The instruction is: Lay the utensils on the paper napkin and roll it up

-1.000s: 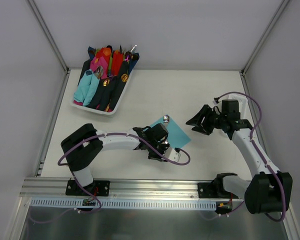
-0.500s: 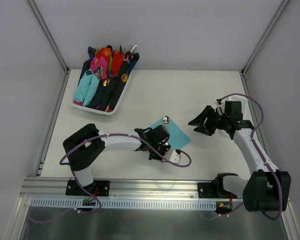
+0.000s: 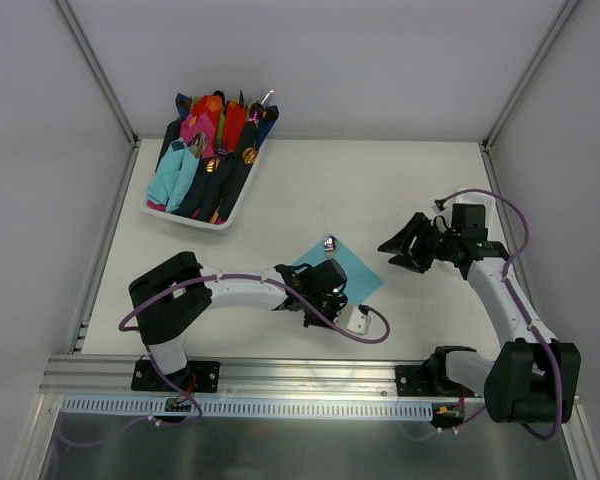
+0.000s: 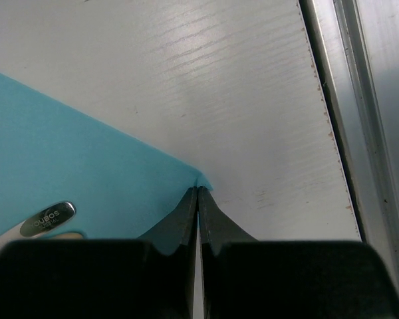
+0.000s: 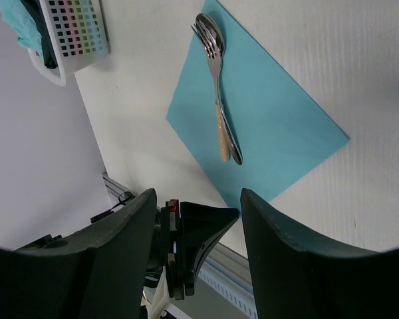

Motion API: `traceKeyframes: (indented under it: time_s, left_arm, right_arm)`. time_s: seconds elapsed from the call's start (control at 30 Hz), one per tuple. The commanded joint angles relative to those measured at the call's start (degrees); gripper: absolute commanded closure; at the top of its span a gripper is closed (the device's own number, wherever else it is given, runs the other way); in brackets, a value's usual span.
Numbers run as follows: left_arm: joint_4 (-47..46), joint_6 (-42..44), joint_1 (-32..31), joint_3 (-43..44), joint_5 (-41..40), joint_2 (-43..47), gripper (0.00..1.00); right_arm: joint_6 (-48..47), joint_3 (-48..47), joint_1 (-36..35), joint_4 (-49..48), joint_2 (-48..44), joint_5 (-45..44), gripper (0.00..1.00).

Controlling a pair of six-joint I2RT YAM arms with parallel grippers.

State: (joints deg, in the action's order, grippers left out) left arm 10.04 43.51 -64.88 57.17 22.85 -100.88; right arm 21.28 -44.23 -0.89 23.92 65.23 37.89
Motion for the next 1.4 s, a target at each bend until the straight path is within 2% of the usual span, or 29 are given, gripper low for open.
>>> traceKeyframes:
  time_s: [0.0,0.47,1.07,1.23,1.37]
  left_arm:
    - [3.7,-4.0,-0.6,-0.2,0.5,1.2,1.00]
    - [10.0,-3.5,2.6,7.2,2.3,1.5,1.00]
    - [14.1,-1.8,15.0,22.2,8.0,-6.4,1.00]
    - [14.1,-1.1,17.5,24.8,8.4,-8.8,1.00]
    - [14.2,-1.8,19.2,26.7,9.0,-10.6,1.00]
  right_arm:
    - [-2.0,-0.5,0.5,1.4,-1.1,1.7,0.43]
    - [-4.2,-0.5,0.5,2.5,2.3,2.3,0.43]
    - [-6.2,-0.4,0.0,2.5,7.1,2.4,0.43]
    - [-6.3,-0.4,-1.1,1.7,8.5,2.2,0.48]
    - [-5.8,-0.8,-3.4,0.7,9.6,1.9,0.60]
